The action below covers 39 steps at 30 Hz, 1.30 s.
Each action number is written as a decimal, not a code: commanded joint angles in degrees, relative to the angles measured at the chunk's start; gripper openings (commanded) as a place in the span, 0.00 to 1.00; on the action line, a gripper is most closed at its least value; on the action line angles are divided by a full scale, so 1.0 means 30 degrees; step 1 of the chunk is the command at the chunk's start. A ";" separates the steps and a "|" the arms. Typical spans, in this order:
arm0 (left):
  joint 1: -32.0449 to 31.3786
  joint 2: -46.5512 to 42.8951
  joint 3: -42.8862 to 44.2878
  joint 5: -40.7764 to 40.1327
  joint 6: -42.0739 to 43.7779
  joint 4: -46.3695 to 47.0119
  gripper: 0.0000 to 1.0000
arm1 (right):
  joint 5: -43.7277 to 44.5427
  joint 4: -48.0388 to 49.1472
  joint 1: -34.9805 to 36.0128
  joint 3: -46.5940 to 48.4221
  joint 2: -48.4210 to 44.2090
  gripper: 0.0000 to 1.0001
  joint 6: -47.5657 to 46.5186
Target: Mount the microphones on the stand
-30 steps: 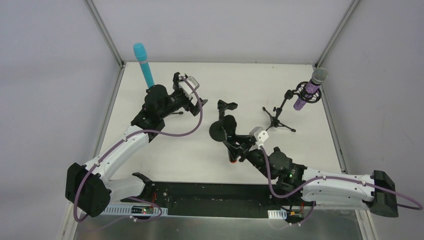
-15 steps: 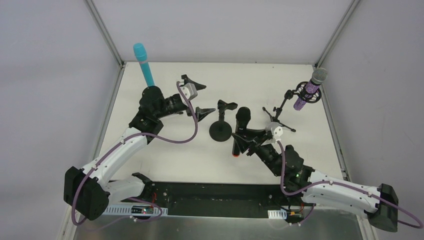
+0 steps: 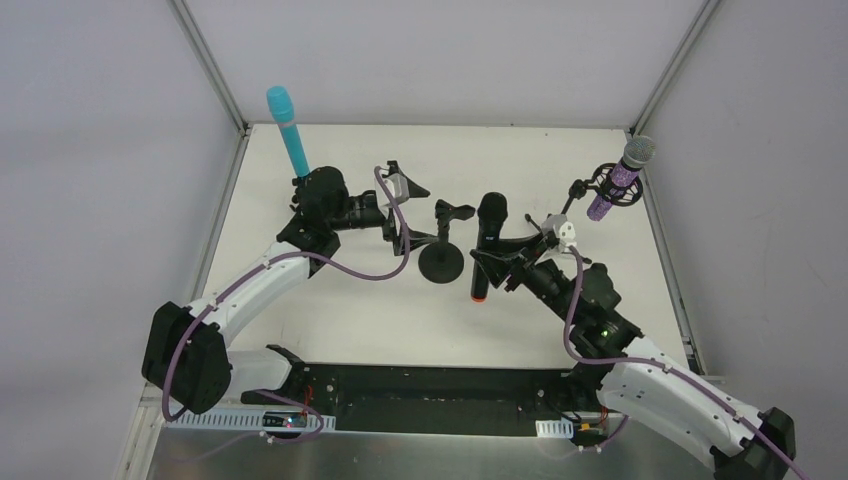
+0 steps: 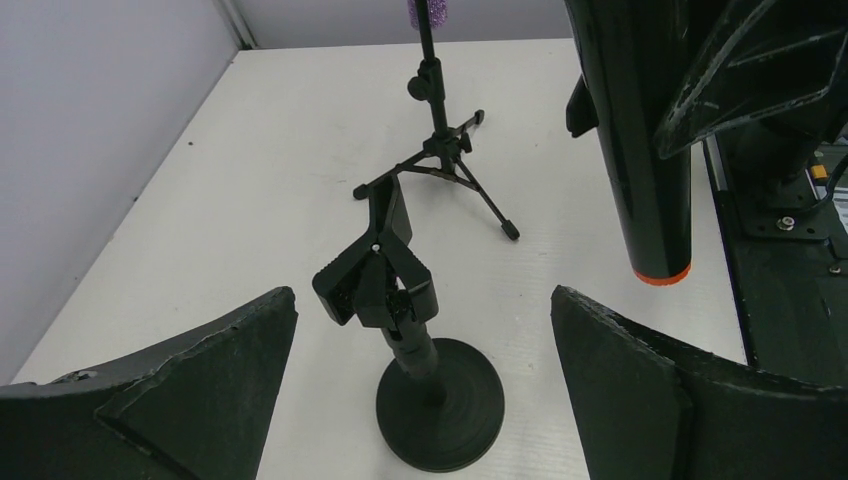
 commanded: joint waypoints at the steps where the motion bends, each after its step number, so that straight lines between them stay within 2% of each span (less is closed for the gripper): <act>1: -0.0173 0.0468 0.0307 0.1142 0.0862 0.1124 0.98 | -0.3839 0.1262 -0.1518 0.1819 0.0618 0.00 0.1221; 7: -0.0113 0.0977 0.0260 0.1102 0.0775 0.1562 0.99 | -0.5224 0.1287 -0.3913 0.3181 0.1633 0.00 0.1211; 15: -0.0004 0.1237 0.0423 0.1858 0.0898 0.1654 0.99 | -0.4580 0.3616 -0.6068 0.3352 0.3510 0.00 0.1125; 22: 0.0059 0.1598 0.0978 0.2705 0.0712 0.1651 0.99 | -0.4779 0.7660 -0.6836 0.3139 0.6099 0.00 0.1007; 28: 0.0063 0.2700 0.2907 0.3427 0.0271 0.0983 0.99 | -0.4645 0.9740 -0.7004 0.3527 0.7694 0.00 0.0667; 34: 0.0063 0.3849 0.4503 0.4842 0.0170 -0.0172 0.98 | -0.4209 1.0360 -0.7033 0.3816 0.8328 0.00 -0.0898; 39: 0.0165 0.3799 0.3805 0.4727 0.0815 0.0013 0.98 | -0.4079 1.1816 -0.7043 0.3658 0.9140 0.00 -0.1043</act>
